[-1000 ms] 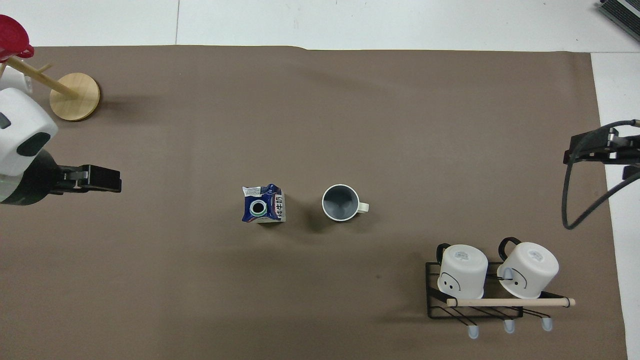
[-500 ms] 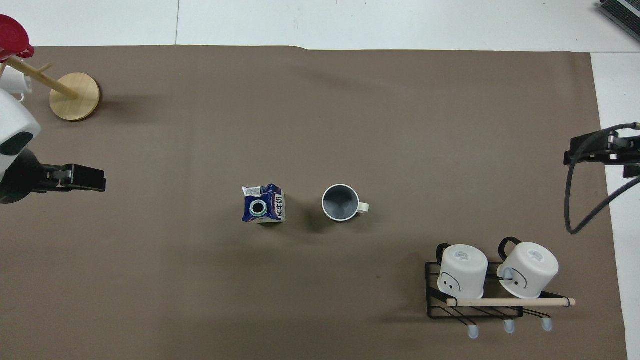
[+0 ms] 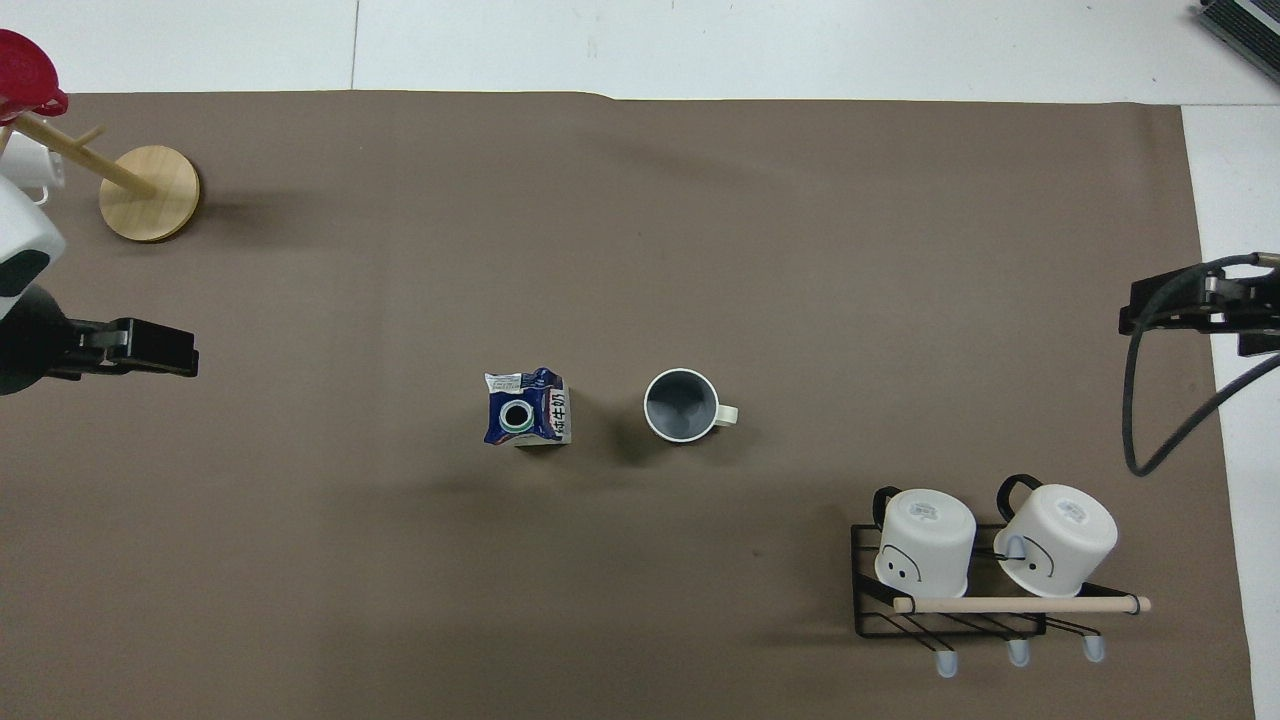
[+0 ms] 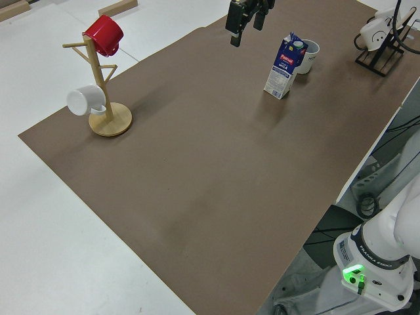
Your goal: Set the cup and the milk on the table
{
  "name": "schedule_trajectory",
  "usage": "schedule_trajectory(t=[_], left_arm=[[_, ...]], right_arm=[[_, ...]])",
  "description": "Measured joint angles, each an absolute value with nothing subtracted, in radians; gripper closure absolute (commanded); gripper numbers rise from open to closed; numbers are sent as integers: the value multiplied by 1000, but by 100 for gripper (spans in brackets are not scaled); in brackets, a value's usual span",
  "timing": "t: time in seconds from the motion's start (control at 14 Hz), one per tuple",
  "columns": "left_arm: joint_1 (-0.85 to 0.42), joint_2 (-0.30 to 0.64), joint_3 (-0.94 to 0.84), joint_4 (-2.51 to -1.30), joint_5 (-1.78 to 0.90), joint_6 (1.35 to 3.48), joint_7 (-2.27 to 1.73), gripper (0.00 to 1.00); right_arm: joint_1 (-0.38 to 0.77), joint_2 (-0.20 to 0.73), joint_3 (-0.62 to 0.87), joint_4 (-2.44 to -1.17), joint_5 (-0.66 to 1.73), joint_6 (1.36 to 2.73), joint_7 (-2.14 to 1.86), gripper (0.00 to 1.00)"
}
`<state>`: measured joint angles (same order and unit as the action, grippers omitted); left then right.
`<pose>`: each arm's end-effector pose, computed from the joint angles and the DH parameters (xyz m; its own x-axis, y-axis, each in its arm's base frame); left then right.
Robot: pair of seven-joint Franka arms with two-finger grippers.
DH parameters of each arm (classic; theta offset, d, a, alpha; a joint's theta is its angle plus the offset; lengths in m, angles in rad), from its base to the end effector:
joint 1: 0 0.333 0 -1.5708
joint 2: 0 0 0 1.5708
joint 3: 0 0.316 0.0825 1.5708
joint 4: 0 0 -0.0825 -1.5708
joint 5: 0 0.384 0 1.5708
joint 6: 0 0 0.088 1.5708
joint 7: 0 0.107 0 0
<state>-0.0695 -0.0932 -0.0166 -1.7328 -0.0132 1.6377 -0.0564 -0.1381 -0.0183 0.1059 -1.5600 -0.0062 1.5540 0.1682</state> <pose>0.5272 -0.0472 0.6040 0.9996 -0.0287 -0.0026 -0.0287 -0.9995 0.0115 0.5472 -0.0177 0.6381 0.9799 -0.1991 0.0134 -0.1992 -0.9799 0.0060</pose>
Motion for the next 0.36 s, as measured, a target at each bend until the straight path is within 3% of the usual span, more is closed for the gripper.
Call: schedule_trajectory(t=[0.36], left_arm=[[-49, -85, -24, -1727, -13, 1635, -54, 0]], right_arm=[[-138, -19, 106, -1560, -6, 1554, 168, 0]])
